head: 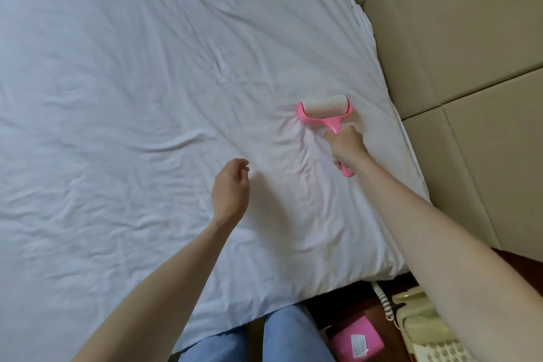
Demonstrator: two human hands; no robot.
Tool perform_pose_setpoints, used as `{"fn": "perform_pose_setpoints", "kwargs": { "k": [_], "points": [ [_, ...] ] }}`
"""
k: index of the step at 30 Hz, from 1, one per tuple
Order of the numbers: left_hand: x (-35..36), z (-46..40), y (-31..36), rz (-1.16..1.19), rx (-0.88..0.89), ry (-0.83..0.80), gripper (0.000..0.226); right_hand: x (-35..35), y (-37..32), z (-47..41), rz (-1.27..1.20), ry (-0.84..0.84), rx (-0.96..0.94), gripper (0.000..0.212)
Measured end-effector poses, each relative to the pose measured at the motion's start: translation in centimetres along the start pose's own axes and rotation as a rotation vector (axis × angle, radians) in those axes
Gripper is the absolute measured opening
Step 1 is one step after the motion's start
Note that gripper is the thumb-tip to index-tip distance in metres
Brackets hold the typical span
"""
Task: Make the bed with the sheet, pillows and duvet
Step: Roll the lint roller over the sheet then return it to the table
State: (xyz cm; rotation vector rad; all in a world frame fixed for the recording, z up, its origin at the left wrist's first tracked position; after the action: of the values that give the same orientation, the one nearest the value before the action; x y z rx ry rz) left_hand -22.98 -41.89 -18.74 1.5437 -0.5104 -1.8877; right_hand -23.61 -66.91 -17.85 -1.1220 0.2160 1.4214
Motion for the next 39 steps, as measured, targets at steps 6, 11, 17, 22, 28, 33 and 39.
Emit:
{"fn": "perform_pose_setpoints", "kwargs": {
  "k": [6, 11, 17, 22, 28, 33, 39],
  "points": [
    [-1.1, -5.8, 1.7, 0.169, -0.351, 0.078, 0.031, 1.1, -5.1, -4.3, 0.016, 0.039, -0.081, 0.028],
    [-1.0, -10.6, 1.5, 0.108, -0.362, 0.106, 0.03, 1.2, -6.9, -7.1, -0.015, 0.018, -0.093, 0.033],
    [0.0, -17.5, 3.3, -0.085, -0.165, 0.126, 0.025, 2.7, -8.5, -10.2, 0.051, 0.028, -0.097, 0.029],
    [2.1, -23.4, 5.9, -0.21, 0.122, 0.215, 0.024, 3.0, -13.7, -14.7, 0.017, 0.025, -0.133, 0.03],
    [4.2, -31.4, 8.5, -0.205, 0.205, 0.21, 0.034, 4.7, -20.8, -20.3, -0.005, 0.056, -0.185, 0.033],
    [4.7, -38.2, 10.7, -0.207, 0.266, 0.267, 0.042, 5.4, -27.3, -24.8, 0.04, 0.037, -0.251, 0.036],
    [6.3, -44.2, 11.2, -0.307, 0.269, 0.226, 0.056, 7.0, -33.2, -29.6, -0.02, 0.033, -0.253, 0.024]
  ]
}}
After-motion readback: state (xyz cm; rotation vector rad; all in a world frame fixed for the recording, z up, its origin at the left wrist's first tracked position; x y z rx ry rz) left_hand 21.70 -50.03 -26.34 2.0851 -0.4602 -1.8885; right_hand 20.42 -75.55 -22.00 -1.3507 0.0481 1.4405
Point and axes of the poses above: each hand's wrist, its own z-axis away from the middle knuckle, its own x-axis out of the palm, y = z × x, the point moved 1 cm from there along -z, towards the middle knuckle, and after that the axes turned 13 degrees about y, right-handed, at the moved point
